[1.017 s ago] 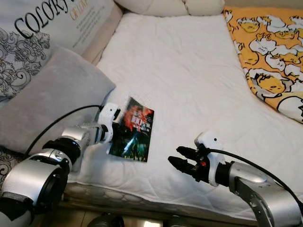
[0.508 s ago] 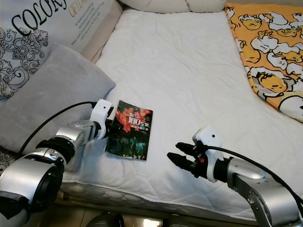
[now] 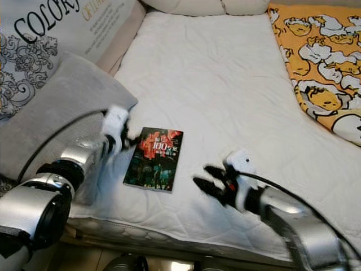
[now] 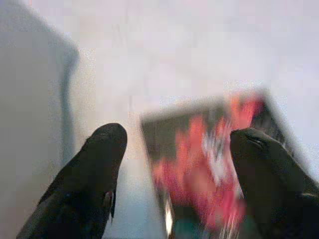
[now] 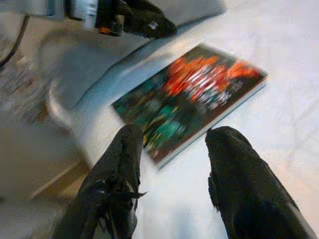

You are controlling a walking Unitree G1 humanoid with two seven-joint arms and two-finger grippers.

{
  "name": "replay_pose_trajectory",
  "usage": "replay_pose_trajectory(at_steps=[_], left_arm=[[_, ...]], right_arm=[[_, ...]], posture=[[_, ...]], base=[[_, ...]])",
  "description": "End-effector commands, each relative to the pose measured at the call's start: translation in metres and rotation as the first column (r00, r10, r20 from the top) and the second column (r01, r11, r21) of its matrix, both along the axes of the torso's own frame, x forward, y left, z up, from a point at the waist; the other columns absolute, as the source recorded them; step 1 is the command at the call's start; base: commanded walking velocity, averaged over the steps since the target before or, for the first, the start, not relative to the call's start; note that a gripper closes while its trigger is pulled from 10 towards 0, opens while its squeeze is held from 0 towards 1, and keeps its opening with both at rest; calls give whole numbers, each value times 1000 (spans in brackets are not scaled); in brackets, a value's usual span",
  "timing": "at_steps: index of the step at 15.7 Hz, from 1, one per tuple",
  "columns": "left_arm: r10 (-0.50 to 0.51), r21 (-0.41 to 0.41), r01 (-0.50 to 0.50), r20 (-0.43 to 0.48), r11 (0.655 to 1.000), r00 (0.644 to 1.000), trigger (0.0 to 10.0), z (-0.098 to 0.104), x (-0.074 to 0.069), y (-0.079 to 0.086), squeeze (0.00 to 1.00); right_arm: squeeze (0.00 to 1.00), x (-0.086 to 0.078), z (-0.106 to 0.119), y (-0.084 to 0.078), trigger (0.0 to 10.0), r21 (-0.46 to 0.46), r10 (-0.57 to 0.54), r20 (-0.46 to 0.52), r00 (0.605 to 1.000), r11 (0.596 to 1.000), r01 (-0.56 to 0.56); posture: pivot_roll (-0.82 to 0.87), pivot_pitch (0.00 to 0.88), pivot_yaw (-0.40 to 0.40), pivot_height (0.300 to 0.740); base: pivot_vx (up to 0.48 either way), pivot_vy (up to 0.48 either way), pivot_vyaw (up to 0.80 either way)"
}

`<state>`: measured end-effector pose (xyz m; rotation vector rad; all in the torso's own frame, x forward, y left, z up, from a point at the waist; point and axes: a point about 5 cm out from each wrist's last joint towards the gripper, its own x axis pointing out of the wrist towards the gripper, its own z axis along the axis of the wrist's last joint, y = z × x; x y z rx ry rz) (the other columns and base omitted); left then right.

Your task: Clean up the room

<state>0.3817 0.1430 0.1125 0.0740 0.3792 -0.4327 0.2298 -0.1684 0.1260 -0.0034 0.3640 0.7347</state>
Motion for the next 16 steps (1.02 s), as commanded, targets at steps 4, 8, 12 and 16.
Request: replay_pose_trajectory(at_steps=[4, 8, 12, 16], left_arm=[[106, -191, -58, 253, 980, 962, 10000, 21, -16, 7, 812], [242, -224, -185, 264, 957, 934, 10000, 6, -68, 16, 824], [261, -124, -234, 295, 964, 919, 10000, 9, -108, 11, 827], [277, -86, -264, 281, 961, 919, 10000, 8, -116, 9, 831]], right_arm=[[0, 16, -6, 9, 10000, -30, -261, 119, 958, 964, 266], [0, 17, -10, 9, 10000, 32, -433, 137, 891, 901, 433], [0, 15, -17, 8, 10000, 26, -493, 145, 858, 869, 495], [0, 16, -21, 16, 10000, 7, -482, 150, 863, 873, 487]], posture=[[-44, 0, 65, 740], [-16, 0, 39, 740], [-5, 0, 28, 740], [-6, 0, 25, 740]], base=[[0, 0, 0], [0, -183, 0], [0, -480, 0], [0, -480, 0]])
